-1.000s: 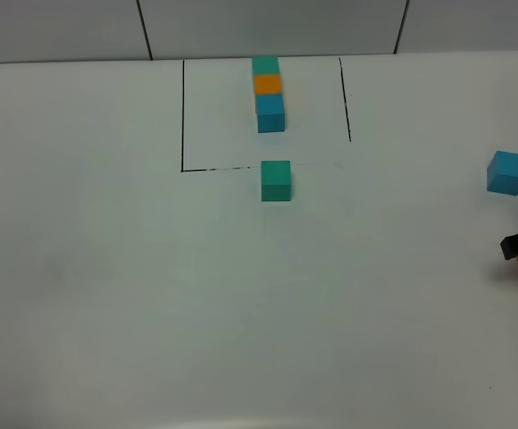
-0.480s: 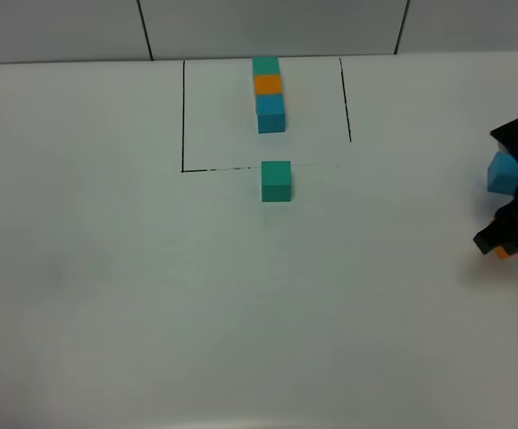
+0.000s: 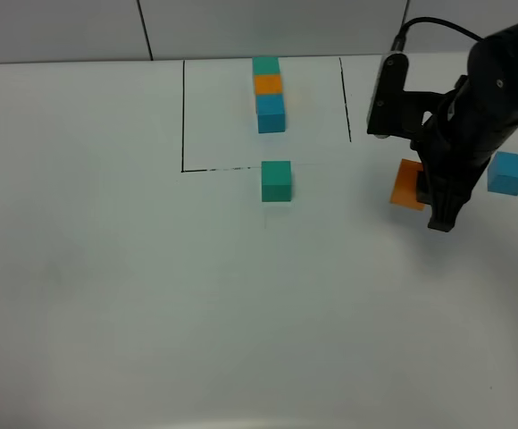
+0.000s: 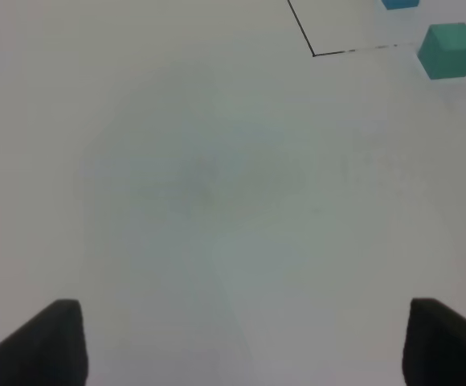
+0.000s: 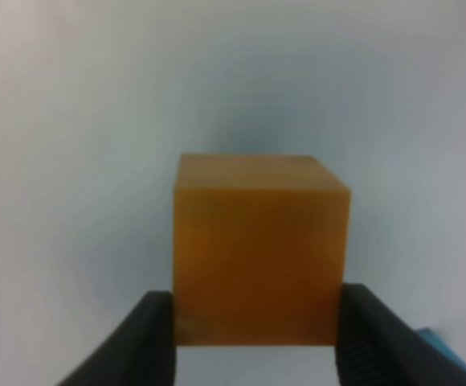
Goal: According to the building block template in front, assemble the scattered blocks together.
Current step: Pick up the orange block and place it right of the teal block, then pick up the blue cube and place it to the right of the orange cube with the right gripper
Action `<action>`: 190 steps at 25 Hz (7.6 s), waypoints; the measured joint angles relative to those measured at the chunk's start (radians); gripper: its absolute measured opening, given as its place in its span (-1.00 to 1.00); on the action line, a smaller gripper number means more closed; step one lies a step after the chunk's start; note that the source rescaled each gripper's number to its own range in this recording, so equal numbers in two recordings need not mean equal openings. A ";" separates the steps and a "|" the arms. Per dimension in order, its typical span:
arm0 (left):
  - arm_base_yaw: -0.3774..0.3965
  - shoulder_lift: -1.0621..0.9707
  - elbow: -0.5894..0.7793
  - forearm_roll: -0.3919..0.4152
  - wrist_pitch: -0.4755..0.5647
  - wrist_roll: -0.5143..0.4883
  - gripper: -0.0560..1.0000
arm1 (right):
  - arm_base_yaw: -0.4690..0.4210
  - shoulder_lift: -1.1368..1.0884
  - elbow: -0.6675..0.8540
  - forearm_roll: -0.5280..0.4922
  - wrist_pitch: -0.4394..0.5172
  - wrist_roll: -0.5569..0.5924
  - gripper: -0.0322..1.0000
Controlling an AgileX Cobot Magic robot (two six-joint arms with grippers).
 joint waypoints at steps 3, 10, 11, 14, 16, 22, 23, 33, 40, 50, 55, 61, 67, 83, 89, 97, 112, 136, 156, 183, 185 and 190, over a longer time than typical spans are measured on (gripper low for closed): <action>0.000 0.000 0.000 0.000 0.000 0.000 0.61 | 0.005 0.064 -0.079 0.087 0.063 -0.112 -0.93; 0.000 0.000 0.000 0.000 0.000 0.000 0.61 | 0.012 0.217 -0.222 0.128 0.129 -0.174 -0.93; 0.000 0.000 0.000 0.000 0.000 0.000 0.61 | 0.012 0.230 -0.235 0.128 0.135 -0.178 -0.93; 0.000 0.000 0.000 0.000 0.000 0.000 0.61 | 0.012 0.259 -0.275 0.128 0.143 -0.186 -0.93; 0.000 0.000 0.000 0.000 0.000 0.000 0.61 | 0.012 0.274 -0.296 0.130 0.143 -0.200 -0.93; 0.000 0.000 0.000 0.000 0.000 0.000 0.61 | 0.029 0.323 -0.337 0.129 0.145 -0.238 -0.93; 0.000 0.000 0.000 0.000 0.000 0.000 0.61 | 0.039 0.335 -0.345 0.125 0.143 -0.240 -0.93; 0.000 0.000 0.000 0.000 0.000 0.000 0.61 | 0.089 0.457 -0.513 0.100 0.152 -0.241 -0.93; 0.001 0.000 0.000 0.000 0.000 0.000 0.61 | 0.091 0.536 -0.593 0.097 0.172 -0.227 -0.93; 0.001 0.000 0.000 0.000 0.000 0.000 0.61 | 0.100 0.558 -0.627 0.085 0.182 -0.201 -0.93; 0.001 0.000 0.000 0.000 0.000 0.000 0.61 | 0.112 0.560 -0.627 0.077 0.165 -0.205 -0.93; 0.001 0.000 0.000 0.000 0.000 0.000 0.61 | 0.132 0.562 -0.628 0.072 0.144 -0.206 -0.93; 0.001 0.000 0.000 0.000 0.000 0.000 0.61 | 0.143 0.568 -0.633 0.059 0.143 -0.209 -0.93; 0.001 0.000 0.000 0.000 0.000 0.000 0.61 | 0.143 0.568 -0.634 0.058 0.148 -0.237 -0.93; 0.001 0.000 0.000 0.000 0.000 0.000 0.61 | 0.143 0.568 -0.634 0.059 0.148 -0.238 -0.87; 0.001 0.000 0.000 0.000 0.000 0.000 0.61 | 0.127 0.543 -0.631 0.045 0.204 -0.123 0.53; 0.001 0.000 0.000 0.000 0.000 0.000 0.61 | -0.226 0.404 -0.584 -0.014 0.292 0.678 0.74; 0.001 0.000 0.000 0.000 0.000 0.000 0.61 | -0.401 0.485 -0.579 0.038 0.356 0.946 0.55; 0.001 0.000 0.000 0.000 0.000 -0.001 0.61 | -0.405 0.553 -0.576 0.047 0.364 0.931 -0.42; 0.001 0.000 0.000 0.000 0.000 -0.001 0.61 | 0.028 0.411 -0.579 0.027 0.369 -0.139 -0.93; 0.001 0.000 0.000 0.000 0.000 -0.001 0.61 | 0.052 0.428 -0.579 0.027 0.369 -0.181 -0.93; 0.001 0.000 0.000 0.000 0.000 -0.001 0.61 | 0.062 0.477 -0.579 0.022 0.369 -0.241 -0.93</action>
